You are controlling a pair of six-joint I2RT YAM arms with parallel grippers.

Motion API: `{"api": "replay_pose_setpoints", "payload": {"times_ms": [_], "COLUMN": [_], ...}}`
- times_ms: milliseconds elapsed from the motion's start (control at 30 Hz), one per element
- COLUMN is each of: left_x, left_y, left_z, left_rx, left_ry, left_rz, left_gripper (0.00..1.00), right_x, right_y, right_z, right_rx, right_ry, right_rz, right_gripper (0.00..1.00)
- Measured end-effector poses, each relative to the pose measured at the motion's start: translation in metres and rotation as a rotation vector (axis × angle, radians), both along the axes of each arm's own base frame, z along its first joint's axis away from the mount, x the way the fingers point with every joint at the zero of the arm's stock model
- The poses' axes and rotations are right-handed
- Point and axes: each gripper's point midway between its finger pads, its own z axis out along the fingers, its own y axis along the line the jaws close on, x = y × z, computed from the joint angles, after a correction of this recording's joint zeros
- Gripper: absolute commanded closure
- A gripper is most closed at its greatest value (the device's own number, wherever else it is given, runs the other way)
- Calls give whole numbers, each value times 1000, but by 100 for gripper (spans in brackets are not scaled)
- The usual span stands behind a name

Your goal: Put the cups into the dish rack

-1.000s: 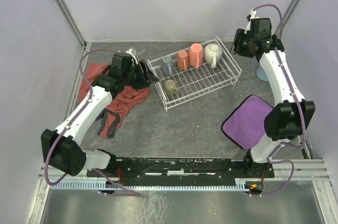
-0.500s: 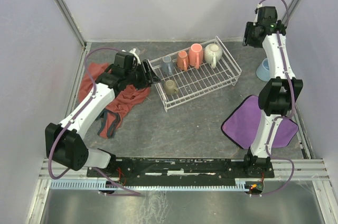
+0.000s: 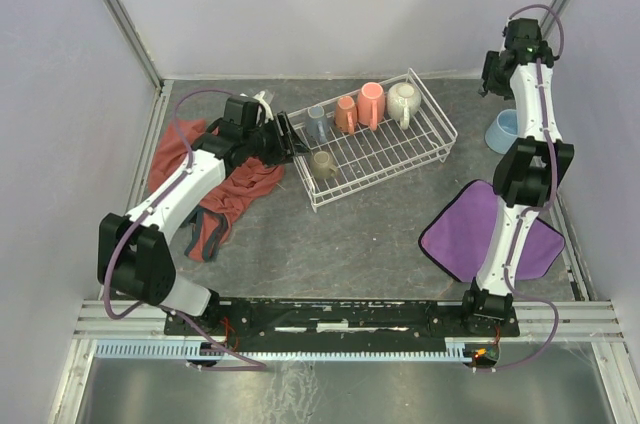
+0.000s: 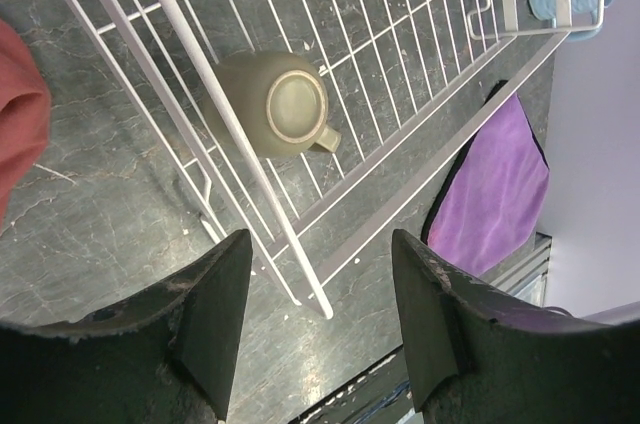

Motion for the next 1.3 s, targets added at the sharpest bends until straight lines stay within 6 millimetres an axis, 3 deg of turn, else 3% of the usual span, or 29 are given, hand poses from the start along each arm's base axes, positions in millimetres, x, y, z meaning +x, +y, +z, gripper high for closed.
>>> {"api": "replay_pose_setpoints", "payload": {"times_ms": [233,433,1100,1200,1300], "left_x": [6,9,11,11,11], "left_y": [-2,-3,-4,-4,-4], "left_z": [-9,-19,-17,-17,-17], "left_rx": [-1,6,3,3,3], "left_ry": [12,32,23,23,23], "left_rz": [-1,-1,-1,-1,-1], "left_gripper": [35,35,35,35,35], "right_x": [-7,-14,-12,-12,-13], "right_y": [-21,-30,-27,-26,-26], "right_z": [-8,-27,-105,-113,-119], "right_rx": [4,12,77,81,83], "right_ry": [19,63,178,191,201], "right_rz": [-39,-57,-41,-40,-41], "right_gripper": [37,37,38,41,61]}}
